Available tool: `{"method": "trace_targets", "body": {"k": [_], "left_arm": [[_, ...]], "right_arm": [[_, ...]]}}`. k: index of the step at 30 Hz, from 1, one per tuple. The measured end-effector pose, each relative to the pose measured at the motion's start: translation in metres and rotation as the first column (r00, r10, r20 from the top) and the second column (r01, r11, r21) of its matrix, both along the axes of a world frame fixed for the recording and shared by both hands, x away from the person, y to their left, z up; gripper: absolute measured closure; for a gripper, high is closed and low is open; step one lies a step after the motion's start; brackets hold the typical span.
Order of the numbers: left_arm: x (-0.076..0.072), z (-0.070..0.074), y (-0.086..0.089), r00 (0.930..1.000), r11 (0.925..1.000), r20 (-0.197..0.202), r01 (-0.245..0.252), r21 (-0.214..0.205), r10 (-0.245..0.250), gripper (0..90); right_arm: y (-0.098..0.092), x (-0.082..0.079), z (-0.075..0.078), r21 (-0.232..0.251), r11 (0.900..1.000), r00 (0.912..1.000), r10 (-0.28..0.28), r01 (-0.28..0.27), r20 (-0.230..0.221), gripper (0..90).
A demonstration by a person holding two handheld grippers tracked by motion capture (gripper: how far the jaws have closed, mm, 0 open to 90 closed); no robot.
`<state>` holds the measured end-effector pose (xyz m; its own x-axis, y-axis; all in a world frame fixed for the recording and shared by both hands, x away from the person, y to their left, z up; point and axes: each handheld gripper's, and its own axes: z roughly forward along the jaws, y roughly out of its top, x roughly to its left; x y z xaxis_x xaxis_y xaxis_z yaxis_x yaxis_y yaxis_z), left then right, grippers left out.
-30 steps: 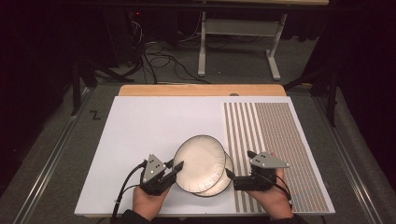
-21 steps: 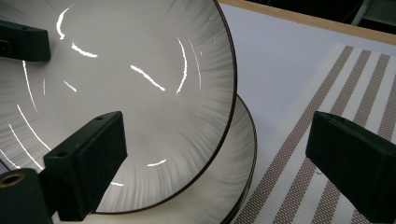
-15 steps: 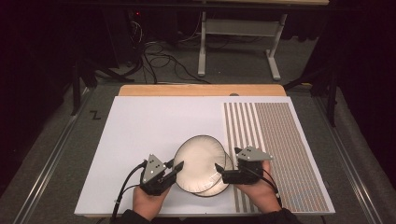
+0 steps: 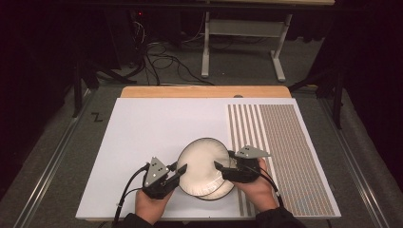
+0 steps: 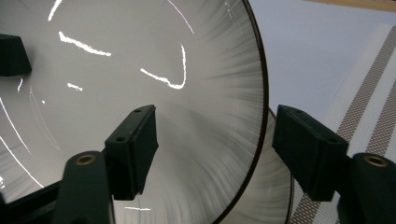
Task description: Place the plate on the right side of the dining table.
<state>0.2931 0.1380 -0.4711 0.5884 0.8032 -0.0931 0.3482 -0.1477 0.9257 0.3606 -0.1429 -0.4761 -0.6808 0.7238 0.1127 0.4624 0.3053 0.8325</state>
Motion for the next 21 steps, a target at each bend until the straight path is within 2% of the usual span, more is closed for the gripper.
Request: {"method": "trace_targets", "body": {"k": [6,9,13,14,16,21], "left_arm": [[-0.001,0.0,0.0,0.9999,1.0,0.012,0.009,0.003,-0.009,73.5],[-0.001,0.001,0.0,0.9998,0.9999,0.017,0.013,0.0,-0.013,73.7],[-0.001,0.001,-0.001,0.9997,0.9999,0.019,0.014,0.001,-0.014,73.7],[-0.001,0.001,-0.001,0.9997,0.9999,0.019,0.013,0.002,-0.013,73.7],[-0.001,0.001,-0.001,0.9998,0.9999,0.018,0.013,0.004,-0.013,73.7],[-0.001,0.001,-0.002,0.9996,0.9997,0.022,0.019,0.014,-0.02,73.8]], "right_arm": [[-0.003,0.002,-0.006,0.053,0.9985,0.9991,0.016,-0.014,-0.038,45.4],[-0.005,0.004,-0.009,0.076,0.997,0.9974,0.024,-0.019,-0.068,46.0],[-0.005,0.006,-0.013,0.087,0.9959,0.9957,0.033,-0.026,-0.086,44.0],[-0.005,0.006,-0.014,0.086,0.9957,0.9959,0.039,-0.032,-0.081,45.5],[-0.006,0.005,-0.013,0.099,0.9943,0.9953,0.048,-0.04,-0.084,54.0],[-0.01,0.005,-0.014,0.104,0.9936,0.9939,0.053,-0.043,-0.097,59.7]]}}
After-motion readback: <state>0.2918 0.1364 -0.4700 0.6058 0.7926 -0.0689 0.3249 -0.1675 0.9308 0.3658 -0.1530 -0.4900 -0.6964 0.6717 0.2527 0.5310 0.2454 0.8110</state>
